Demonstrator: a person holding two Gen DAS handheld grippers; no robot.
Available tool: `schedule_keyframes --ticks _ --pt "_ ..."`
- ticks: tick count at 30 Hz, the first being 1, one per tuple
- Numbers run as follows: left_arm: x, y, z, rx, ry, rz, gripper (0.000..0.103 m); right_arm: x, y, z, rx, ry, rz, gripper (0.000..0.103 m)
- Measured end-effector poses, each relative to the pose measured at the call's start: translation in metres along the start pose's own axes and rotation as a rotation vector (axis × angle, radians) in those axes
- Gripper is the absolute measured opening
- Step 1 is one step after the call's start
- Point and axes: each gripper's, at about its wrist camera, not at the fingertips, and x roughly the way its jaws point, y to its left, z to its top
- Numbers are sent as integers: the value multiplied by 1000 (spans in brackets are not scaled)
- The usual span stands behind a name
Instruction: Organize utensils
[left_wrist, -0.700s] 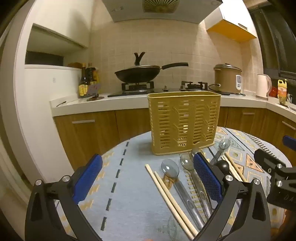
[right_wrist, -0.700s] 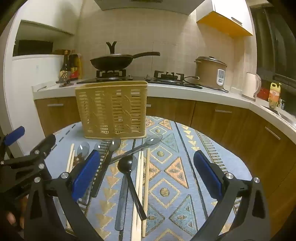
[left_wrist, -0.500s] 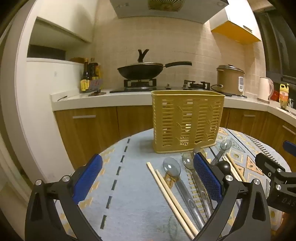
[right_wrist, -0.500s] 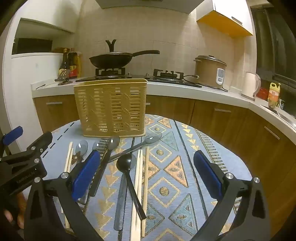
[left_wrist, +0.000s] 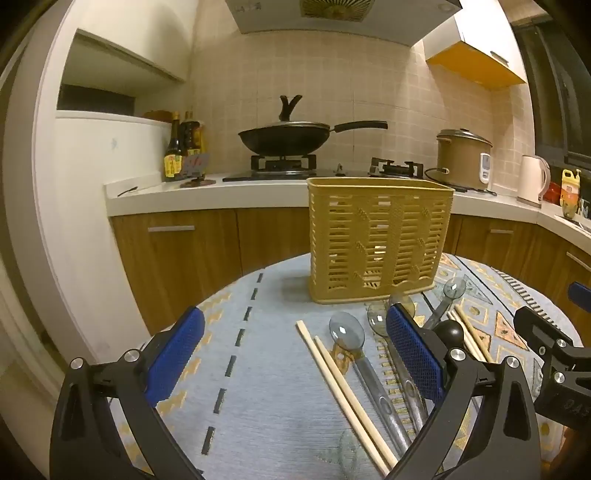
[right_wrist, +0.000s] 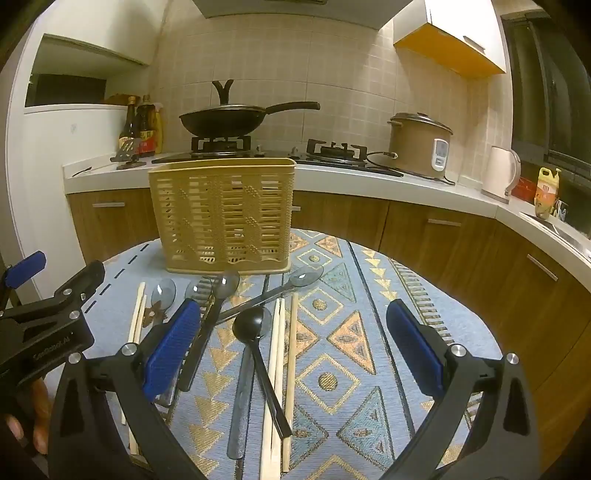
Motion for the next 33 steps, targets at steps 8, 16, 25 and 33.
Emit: schedule_keyframes --ticks 8,16,25,33 --pt "0 0 0 7 -3 -4 96 0 -1 2 -1 2 -1 97" --pt "-1 -4 -1 12 -4 0 96 0 -1 2 -1 4 -2 97" --pt "-3 -7 -3 14 -6 1 96 1 -1 2 1 6 -6 97" --pt "-2 -4 -2 10 -3 0 96 1 -1 2 1 6 -8 97"
